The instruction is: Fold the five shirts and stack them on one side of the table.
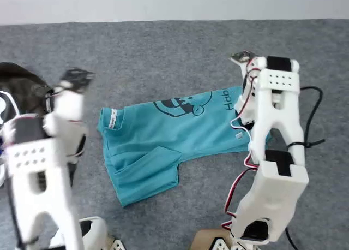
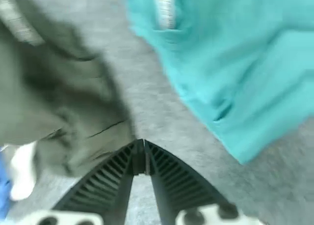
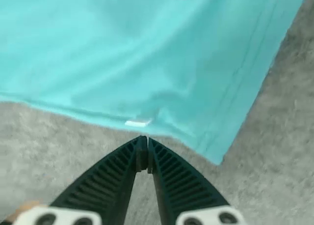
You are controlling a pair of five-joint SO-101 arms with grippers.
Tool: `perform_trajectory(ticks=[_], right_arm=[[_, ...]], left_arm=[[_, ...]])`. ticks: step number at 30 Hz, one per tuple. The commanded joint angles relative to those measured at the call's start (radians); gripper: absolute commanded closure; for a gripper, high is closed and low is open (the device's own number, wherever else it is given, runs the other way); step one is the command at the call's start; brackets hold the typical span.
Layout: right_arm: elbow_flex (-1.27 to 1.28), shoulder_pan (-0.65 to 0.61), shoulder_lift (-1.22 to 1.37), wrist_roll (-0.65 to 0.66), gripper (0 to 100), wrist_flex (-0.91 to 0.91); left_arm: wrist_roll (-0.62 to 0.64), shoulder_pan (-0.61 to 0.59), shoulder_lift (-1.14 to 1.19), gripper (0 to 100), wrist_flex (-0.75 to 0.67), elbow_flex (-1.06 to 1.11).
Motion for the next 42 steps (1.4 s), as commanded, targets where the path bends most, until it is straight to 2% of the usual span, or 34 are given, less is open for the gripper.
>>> perform_trajectory(ticks=[1,11,20,23,27,33,39,42], right_arm=[[0.023,0.007,-0.03,-0.011,99.0,-0.099],[0.157,0.005,0.081,-0.043,99.0,-0.099],[0.16,-0.038,-0.236,-0.04,99.0,-0.016],[0.16,-0.108,-0.34,-0.04,99.0,-0.002],[0.161,-0.274,-0.397,-0.029,99.0,0.016],[0.158,-0.496,-0.312,0.129,97.6,0.008],[0.155,-0.625,-0.193,0.146,74.5,0.008],[0.149,-0.69,-0.145,0.141,72.3,-0.013]], left_arm=[[-0.003,-0.104,-0.1,99,0.029,-0.013],[-0.008,-0.315,-0.123,99,0.029,-0.021],[-0.003,-0.531,-0.124,99,0.028,-0.087],[-0.003,-0.601,-0.124,99,0.023,-0.09],[-0.003,-0.709,-0.124,99,0.021,-0.088],[-0.003,-0.775,-0.123,99,0.021,-0.087],[-0.003,-0.773,-0.123,99,0.023,-0.085],[-0.005,-0.773,-0.123,99,0.023,-0.085]])
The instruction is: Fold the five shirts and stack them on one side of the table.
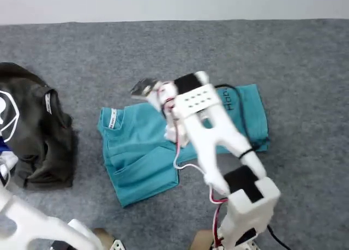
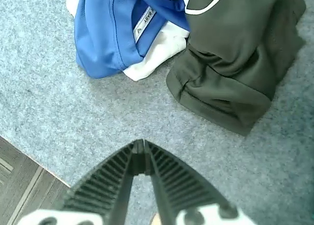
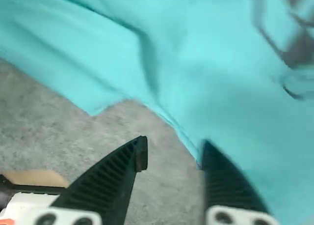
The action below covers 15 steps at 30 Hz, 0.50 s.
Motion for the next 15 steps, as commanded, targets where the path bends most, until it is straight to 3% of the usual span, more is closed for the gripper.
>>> perform_trajectory(ticks=[1,8,15], right_arm=[[-0.018,-0.073,0.025,0.006,73.1,-0.038],[-0.054,-0.151,0.105,0.003,79.4,-0.081],[-0.213,-0.168,0.254,-0.051,79.5,-0.077]], left_arm=[[-0.003,-0.005,-0.021,99,0.017,-0.031],[-0.006,-0.003,-0.021,99,0.015,-0.031],[-0.006,-0.003,-0.021,99,0.015,-0.031]])
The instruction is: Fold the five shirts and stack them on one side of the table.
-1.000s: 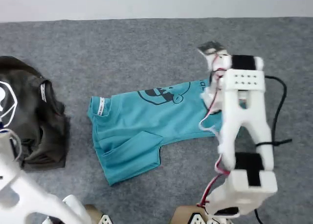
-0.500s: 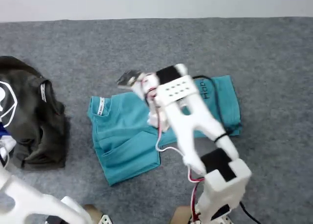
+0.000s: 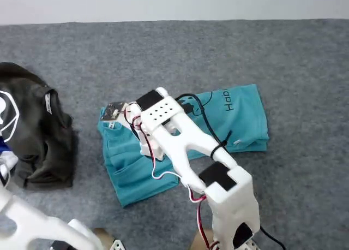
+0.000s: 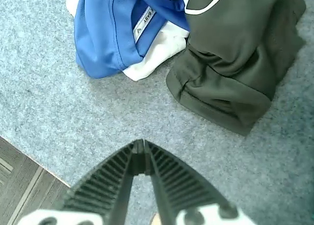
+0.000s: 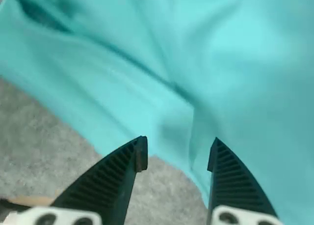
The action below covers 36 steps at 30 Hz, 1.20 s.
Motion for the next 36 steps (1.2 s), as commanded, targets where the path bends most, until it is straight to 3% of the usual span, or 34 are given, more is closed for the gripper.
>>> perform_trajectory(ticks=[1,6,12,36], right_arm=[[-0.126,-0.012,0.053,-0.02,79.6,-0.001],[-0.196,-0.016,0.13,-0.021,80.1,0.036],[-0.206,-0.03,0.131,-0.046,95.1,0.074],[-0.206,-0.03,-0.065,-0.057,98.7,0.073]], left_arm=[[-0.006,-0.003,-0.021,99,0.015,-0.031],[-0.008,-0.003,-0.021,99,0.015,-0.031],[-0.008,-0.003,-0.021,99,0.015,-0.03],[-0.008,-0.005,-0.021,99,0.015,-0.03]])
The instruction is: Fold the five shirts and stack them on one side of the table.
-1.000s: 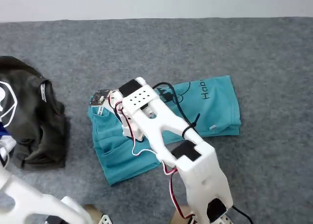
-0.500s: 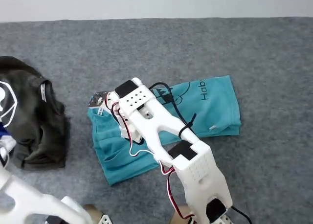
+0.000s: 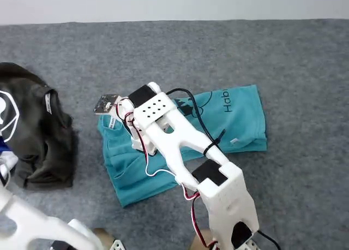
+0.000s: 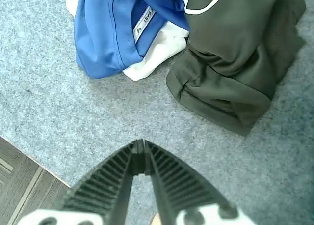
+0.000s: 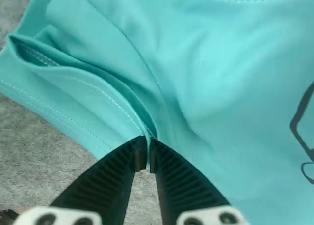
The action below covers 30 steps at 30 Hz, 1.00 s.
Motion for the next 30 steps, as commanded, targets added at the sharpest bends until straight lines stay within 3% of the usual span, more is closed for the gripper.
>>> perform_trajectory(ticks=[1,6,16,23,26,30], right_arm=[[-0.051,-0.001,-0.12,-0.006,98.7,0.005],[-0.051,0.027,-0.2,-0.008,98.7,-0.018],[-0.046,0.22,-0.17,-0.009,98.7,-0.101],[-0.046,0.236,-0.047,-0.003,98.0,-0.091],[-0.049,0.232,-0.022,-0.003,93.1,-0.077],[-0.051,0.236,-0.056,-0.006,78.2,-0.024]], left_arm=[[-0.008,-0.005,-0.021,99,0.015,-0.03],[-0.008,-0.005,-0.021,99,0.015,-0.03],[-0.008,-0.003,-0.021,99,0.015,-0.03],[-0.008,-0.003,-0.021,99,0.015,-0.03],[-0.008,-0.003,-0.021,99,0.015,-0.03],[-0.009,-0.003,-0.021,99,0.015,-0.03]])
